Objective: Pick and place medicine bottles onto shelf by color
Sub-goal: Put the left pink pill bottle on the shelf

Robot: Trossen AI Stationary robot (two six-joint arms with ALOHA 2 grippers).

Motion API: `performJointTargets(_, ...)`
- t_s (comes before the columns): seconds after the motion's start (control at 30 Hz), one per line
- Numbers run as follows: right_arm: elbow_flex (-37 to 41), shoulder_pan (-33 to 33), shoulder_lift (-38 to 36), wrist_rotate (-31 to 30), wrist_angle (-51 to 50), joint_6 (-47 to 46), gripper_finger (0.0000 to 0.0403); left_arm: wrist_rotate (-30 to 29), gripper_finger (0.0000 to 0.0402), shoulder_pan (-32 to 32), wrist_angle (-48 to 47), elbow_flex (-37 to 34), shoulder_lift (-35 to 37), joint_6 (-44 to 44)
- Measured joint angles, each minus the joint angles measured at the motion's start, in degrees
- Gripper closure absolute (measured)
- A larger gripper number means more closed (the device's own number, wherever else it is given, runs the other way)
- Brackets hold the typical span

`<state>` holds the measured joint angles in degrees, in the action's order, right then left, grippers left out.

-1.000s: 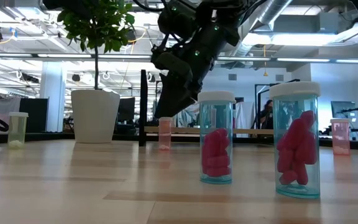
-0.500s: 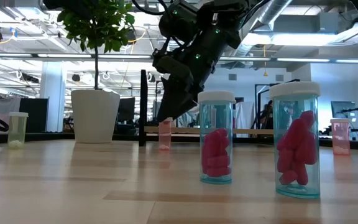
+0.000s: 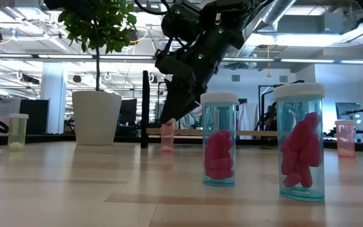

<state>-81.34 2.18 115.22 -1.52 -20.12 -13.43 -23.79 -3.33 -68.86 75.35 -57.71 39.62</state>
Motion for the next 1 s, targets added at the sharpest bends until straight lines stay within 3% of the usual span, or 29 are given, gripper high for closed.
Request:
performJointTargets(0.23, -5.33, 1.20, -0.26, 0.17, -10.09, -1.06, 0.0254, 0.02, 0.0180, 0.00, -0.18, 0.00, 0.02, 0.00)
performJointTargets(0.6, -16.14, 4.50, -0.33, 0.03, -26.83, 6.43, 0.0263, -0.56, 0.0180, 0.00, -0.22, 0.02, 0.02, 0.06)
performJointTargets(1.0, -16.95, 12.27, -1.07, 0.00, -31.15, 8.30, 0.0265, -5.00, 0.0180, 0.03, -0.35, 0.07, 1.12, 0.66)
